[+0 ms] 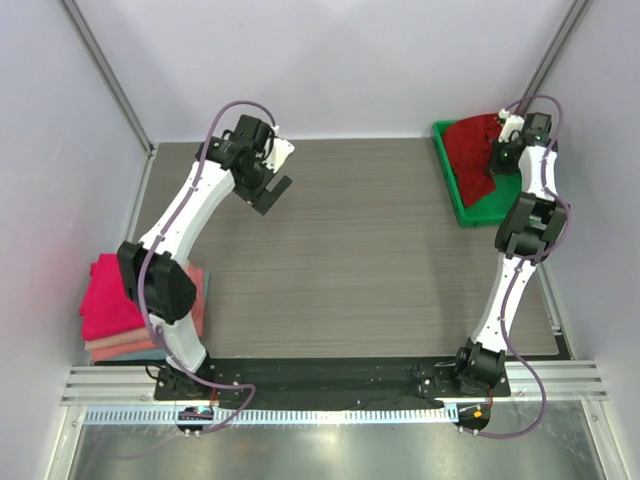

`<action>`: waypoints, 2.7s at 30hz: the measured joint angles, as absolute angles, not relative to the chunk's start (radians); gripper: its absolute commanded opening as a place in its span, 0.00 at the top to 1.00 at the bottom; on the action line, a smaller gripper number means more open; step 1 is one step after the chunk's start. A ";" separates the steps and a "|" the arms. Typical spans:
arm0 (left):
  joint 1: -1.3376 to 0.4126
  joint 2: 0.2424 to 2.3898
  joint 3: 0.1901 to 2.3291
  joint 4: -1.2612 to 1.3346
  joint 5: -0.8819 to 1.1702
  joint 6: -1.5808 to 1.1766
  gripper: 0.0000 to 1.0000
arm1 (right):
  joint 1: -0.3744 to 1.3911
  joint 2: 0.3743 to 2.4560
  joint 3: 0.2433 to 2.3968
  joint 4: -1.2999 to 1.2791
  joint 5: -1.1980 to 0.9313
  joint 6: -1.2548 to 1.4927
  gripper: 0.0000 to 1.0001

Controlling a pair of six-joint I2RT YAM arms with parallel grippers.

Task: Fold and stack the t-shirts
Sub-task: Grab the tshirt from the pile, then move the tshirt to the center of the board, then flatten the tshirt out

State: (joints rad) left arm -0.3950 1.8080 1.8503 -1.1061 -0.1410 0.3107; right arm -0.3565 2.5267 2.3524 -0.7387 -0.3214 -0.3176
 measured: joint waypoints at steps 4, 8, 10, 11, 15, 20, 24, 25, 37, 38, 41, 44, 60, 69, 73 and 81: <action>-0.390 1.726 1.832 -1.105 -0.141 0.317 0.00 | -0.361 2.380 2.352 -0.765 -0.366 -0.334 0.98; -0.365 1.615 1.798 -1.105 -0.117 0.310 0.00 | -0.330 2.102 2.353 -0.756 -0.390 -0.372 0.98; -0.345 1.554 1.768 -1.099 -0.096 0.297 0.00 | -0.288 1.962 2.362 -0.742 -0.401 -0.391 0.98; -0.337 1.525 1.752 -1.100 -0.087 0.290 0.00 | -0.259 1.894 2.372 -0.731 -0.405 -0.398 0.99; -0.302 1.427 1.684 -1.097 -0.041 0.257 0.00 | -0.104 1.707 2.414 -0.693 -0.411 -0.424 0.99; -0.245 1.316 1.561 -1.094 0.046 0.213 0.00 | 0.078 1.659 2.505 -0.665 -0.408 -0.413 0.98; -0.204 1.257 1.483 -1.093 0.108 0.188 0.02 | 0.142 1.685 2.539 -0.636 -0.383 -0.355 0.99; -0.196 1.243 1.465 -1.093 0.124 0.183 0.02 | 0.151 1.691 2.539 -0.627 -0.376 -0.333 0.99; -0.155 1.124 1.315 -1.090 0.224 0.147 0.02 | 0.161 1.706 2.323 -0.545 -0.355 -0.204 0.99; -0.153 1.119 1.310 -1.089 0.231 0.142 0.03 | 0.161 1.711 2.280 -0.553 -0.359 -0.207 0.98; -0.139 1.099 1.285 -1.087 0.256 0.130 0.03 | 0.161 1.737 2.181 -0.572 -0.369 -0.215 0.98; -0.122 1.083 1.250 -1.081 0.283 0.109 0.05 | 0.166 1.772 2.092 -0.612 -0.385 -0.226 0.99; -0.118 2.019 1.813 -1.079 0.468 0.090 0.25 | 0.276 1.286 1.570 -0.739 -0.376 -0.356 0.99; -0.136 2.334 2.136 -1.070 0.386 0.117 0.35 | 0.273 1.193 1.387 -0.741 -0.336 -0.388 0.99; -0.162 2.402 2.221 -1.050 0.356 0.140 0.35 | 0.262 1.170 1.311 -0.757 -0.325 -0.389 0.99; -0.296 2.512 2.304 -1.029 0.272 0.163 0.49 | 0.236 1.146 1.277 -0.765 -0.324 -0.389 0.99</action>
State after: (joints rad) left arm -0.2962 2.5122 2.3043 -1.0294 0.2718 0.1631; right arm 0.2363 1.1458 1.2770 -0.7647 -0.3237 -0.3889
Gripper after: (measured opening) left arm 0.571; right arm 0.032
